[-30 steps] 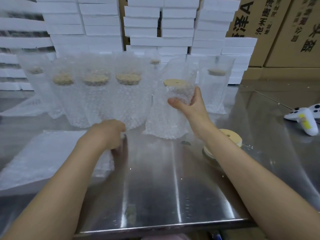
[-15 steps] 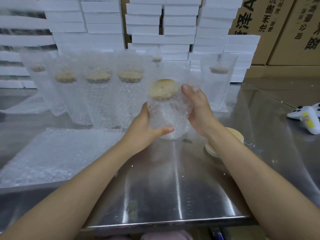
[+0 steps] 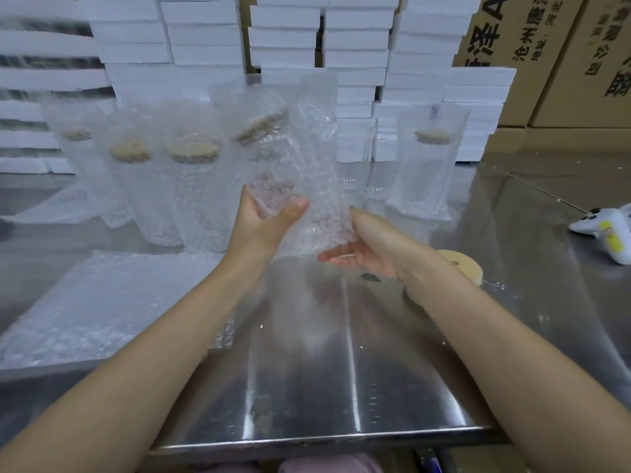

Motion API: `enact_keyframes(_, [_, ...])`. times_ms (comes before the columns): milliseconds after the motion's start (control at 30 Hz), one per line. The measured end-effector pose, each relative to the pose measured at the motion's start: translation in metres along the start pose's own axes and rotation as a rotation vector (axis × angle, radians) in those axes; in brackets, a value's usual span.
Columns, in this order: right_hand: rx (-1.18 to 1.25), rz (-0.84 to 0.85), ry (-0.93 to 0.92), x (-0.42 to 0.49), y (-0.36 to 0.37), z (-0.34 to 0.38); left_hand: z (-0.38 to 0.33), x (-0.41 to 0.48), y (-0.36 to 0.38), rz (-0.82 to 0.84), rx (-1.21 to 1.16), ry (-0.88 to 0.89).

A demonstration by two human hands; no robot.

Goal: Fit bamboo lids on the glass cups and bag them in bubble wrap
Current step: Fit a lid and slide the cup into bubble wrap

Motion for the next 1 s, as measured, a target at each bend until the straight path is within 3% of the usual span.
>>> enact_keyframes(100, [-0.024,-0.176,-0.056,0.004,-0.001,0.001,-0.001,-0.002,0.001,0.018,0.033,0.029])
enact_keyframes(267, [-0.207,-0.24,-0.142,0.0,0.001,0.0,-0.003,-0.002,0.002,0.049,0.047,0.035])
enact_keyframes(367, [-0.653,-0.35,-0.299,-0.002,0.006,0.006,-0.001,-0.002,0.003,0.093,0.11,0.052])
enact_keyframes(433, [-0.964,-0.405,-0.299,0.0,0.005,0.005,0.0,-0.005,0.004,0.13,0.178,0.065])
enact_keyframes(567, [-1.184,-0.481,-0.25,0.001,-0.003,0.005,0.001,-0.007,0.006,0.164,0.254,0.093])
enact_keyframes(633, [-1.1,-0.542,-0.322,-0.001,-0.007,0.009,0.002,-0.005,0.005,0.143,0.237,0.098])
enact_keyframes(700, [-0.662,-0.54,-0.436,-0.004,-0.009,0.015,0.004,-0.004,0.003,0.141,0.217,0.077])
enact_keyframes(767, [-0.163,-0.401,-0.466,-0.005,-0.009,0.02,0.007,-0.003,0.001,0.157,0.215,0.055])
enact_keyframes(800, [-0.036,-0.312,-0.461,-0.003,-0.008,0.021,0.007,-0.002,0.001,0.163,0.22,0.049])
enact_keyframes(867, [-0.052,-0.208,-0.457,-0.003,-0.005,0.021,0.006,-0.003,0.002,0.174,0.218,0.053])
enact_keyframes(1000, [-0.168,-0.221,-0.528,-0.006,-0.006,0.016,0.006,-0.004,0.003,0.221,0.174,0.06])
Point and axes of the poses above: each hand's wrist, its own x-axis towards the middle knuckle, its own y-axis out of the palm, z = x × y, the point moved 4 cm from there along x, towards the middle knuckle, and after that the axes turned 2 degrees about z, right-handed, at the moved point
